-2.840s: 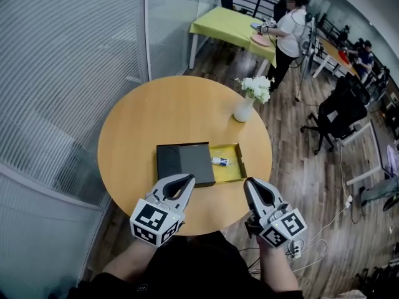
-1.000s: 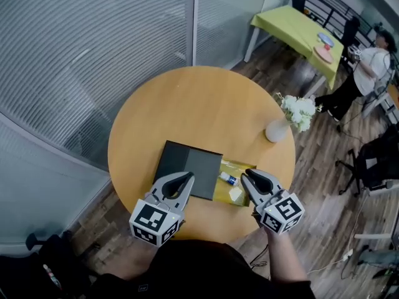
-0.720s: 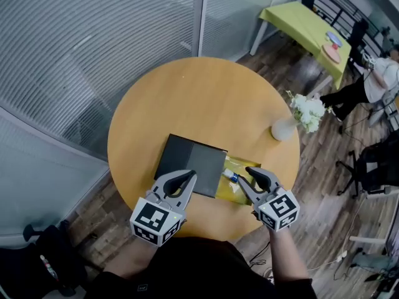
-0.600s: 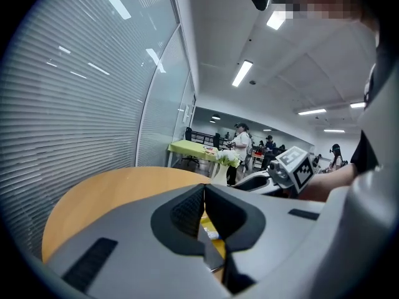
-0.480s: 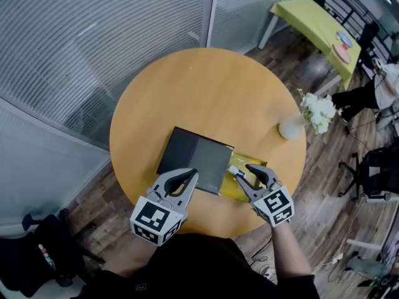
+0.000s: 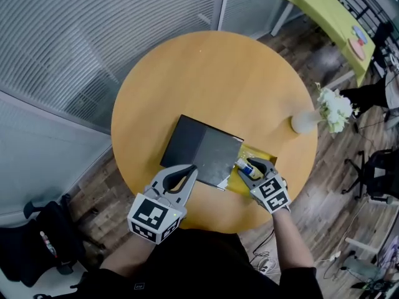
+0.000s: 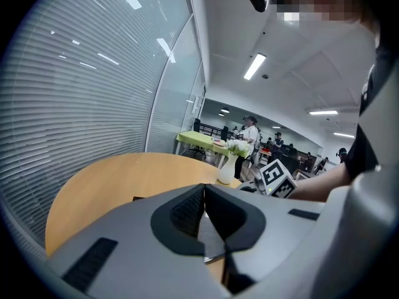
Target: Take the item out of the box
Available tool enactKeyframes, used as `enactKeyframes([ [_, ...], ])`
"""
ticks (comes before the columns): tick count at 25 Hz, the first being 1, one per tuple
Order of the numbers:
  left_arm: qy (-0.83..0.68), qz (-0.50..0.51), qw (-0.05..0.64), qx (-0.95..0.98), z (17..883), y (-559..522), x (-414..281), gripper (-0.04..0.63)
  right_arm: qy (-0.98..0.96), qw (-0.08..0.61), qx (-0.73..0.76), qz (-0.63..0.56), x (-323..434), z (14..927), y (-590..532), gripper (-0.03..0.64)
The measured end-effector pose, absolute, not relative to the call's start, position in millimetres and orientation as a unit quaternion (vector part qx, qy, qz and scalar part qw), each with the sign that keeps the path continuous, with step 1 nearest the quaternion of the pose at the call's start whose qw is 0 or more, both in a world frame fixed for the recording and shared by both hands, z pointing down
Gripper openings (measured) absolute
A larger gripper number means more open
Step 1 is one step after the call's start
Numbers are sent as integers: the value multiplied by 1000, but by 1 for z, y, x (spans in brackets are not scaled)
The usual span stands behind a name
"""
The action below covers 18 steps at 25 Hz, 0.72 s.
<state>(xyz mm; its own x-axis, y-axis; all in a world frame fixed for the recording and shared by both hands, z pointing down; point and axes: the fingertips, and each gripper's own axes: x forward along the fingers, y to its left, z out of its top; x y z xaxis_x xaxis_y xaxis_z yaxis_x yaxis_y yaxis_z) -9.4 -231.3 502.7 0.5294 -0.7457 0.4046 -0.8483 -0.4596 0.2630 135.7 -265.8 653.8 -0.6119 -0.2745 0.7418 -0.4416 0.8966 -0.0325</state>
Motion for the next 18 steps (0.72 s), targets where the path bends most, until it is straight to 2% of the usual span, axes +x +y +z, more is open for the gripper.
enactKeyframes([
  [18, -466, 123, 242, 842, 529, -239, -21, 14, -814, 547, 157, 118, 163, 760, -268, 166],
])
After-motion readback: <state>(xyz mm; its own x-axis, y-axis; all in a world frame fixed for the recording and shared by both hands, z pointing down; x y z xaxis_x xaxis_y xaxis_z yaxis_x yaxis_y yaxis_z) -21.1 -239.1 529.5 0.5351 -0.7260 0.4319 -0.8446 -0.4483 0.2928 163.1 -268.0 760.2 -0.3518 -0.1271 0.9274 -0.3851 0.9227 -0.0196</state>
